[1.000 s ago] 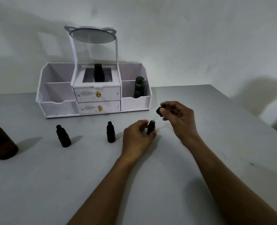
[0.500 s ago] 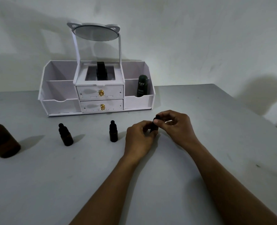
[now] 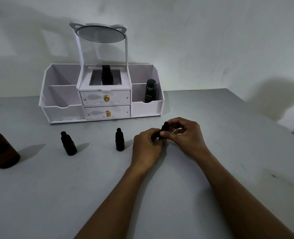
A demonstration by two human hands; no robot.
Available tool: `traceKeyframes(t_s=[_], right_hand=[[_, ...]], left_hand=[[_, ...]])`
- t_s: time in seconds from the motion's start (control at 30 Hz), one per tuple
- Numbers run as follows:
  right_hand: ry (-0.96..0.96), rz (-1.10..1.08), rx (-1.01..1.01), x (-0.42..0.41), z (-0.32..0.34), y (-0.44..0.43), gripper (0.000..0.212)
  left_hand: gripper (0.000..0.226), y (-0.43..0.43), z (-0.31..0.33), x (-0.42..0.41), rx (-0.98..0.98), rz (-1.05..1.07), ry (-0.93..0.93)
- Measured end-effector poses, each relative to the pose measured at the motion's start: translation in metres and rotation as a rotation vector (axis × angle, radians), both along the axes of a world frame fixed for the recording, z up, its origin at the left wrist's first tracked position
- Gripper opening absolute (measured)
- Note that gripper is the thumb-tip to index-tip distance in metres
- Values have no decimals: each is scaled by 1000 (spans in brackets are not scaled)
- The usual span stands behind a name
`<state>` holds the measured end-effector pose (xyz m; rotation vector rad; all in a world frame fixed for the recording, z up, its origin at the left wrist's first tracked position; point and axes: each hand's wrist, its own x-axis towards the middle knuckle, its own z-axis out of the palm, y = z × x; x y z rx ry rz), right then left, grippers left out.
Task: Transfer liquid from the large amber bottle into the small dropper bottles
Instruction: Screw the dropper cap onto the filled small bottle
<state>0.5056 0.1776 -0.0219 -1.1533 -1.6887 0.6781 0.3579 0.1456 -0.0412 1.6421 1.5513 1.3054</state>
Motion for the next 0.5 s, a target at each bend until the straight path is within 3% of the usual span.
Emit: traceKeyframes(t_s=[0.17, 0.4, 0.5], right_hand=[[36, 35, 9, 2, -2, -2, 37], [54, 7, 2, -1, -1, 0, 20], [65, 1, 11, 0, -2, -1, 25]], left_hand=[[26, 0, 1, 0, -16, -5, 7], [26, -1, 2, 0, -16, -1, 21], [25, -1, 2, 0, -11, 1, 19]])
